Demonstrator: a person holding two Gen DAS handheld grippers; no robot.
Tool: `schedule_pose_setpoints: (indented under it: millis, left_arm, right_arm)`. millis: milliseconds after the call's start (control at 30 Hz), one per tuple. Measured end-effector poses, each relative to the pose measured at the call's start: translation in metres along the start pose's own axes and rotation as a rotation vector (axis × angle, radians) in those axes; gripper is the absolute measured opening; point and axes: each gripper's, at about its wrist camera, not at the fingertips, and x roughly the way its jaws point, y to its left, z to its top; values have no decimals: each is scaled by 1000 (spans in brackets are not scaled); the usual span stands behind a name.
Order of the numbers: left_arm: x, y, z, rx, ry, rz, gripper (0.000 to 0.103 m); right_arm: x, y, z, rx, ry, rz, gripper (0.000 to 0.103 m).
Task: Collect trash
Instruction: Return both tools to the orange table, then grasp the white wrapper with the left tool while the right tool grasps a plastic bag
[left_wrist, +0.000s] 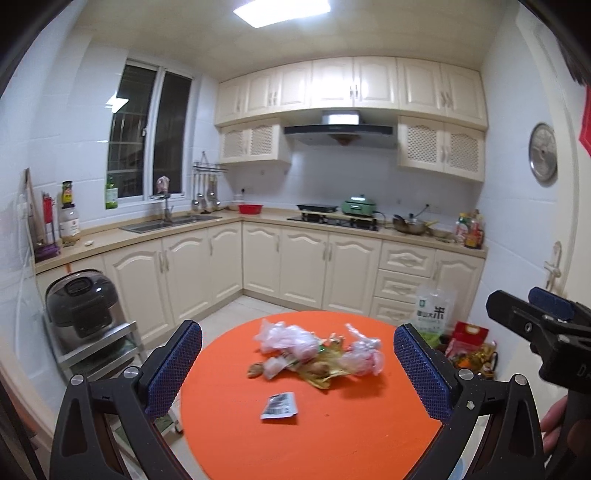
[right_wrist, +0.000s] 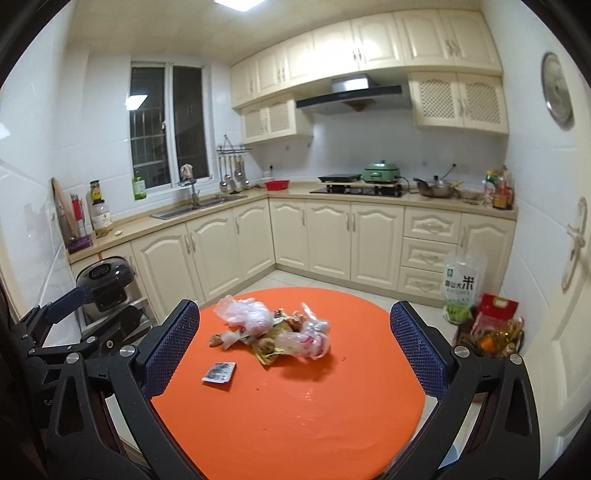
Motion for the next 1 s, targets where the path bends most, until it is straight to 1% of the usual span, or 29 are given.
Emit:
schedule_pose_setpoints:
  millis: [100, 200, 233, 267, 333, 367, 500, 600, 667, 800, 1000]
  left_arm:
    - [-15, 14, -10, -25, 7, 9, 102]
    - [-18, 19, -18, -45, 30, 24, 102]
    - [-16, 19, -17, -49, 37, 27, 102]
    - [-9, 21, -9, -54, 42, 29, 102]
    - [-4, 21, -11, -57, 61, 36, 102]
    - [2, 22, -6, -58, 67, 37, 102]
    - [41, 25, 12, -48, 117, 32, 102]
    - [78, 29, 15, -43, 182, 22, 102]
    - [106, 32, 13, -41, 235, 15, 102]
    - [165, 48, 5, -47, 319, -7, 102]
    - [252, 58, -9, -29, 444, -3, 102]
  right_arm:
    - [2, 5, -1, -9, 6, 4, 103]
    - [9, 5, -1, -20, 16, -2, 103]
    - [11, 5, -1, -21, 23, -4, 103]
    - [15, 4, -2, -20, 31, -3, 103]
    - [20, 2, -3, -19, 41, -6, 103]
    - [24, 0, -4, -18, 49, -10, 103]
    - [45, -9, -11, -8, 97, -20, 103]
    - [69, -20, -21, 11, 158, -36, 103]
    - [84, -27, -29, 25, 196, -42, 103]
    - [119, -41, -47, 46, 274, -55, 103]
    - [171, -56, -69, 77, 379, -49, 103]
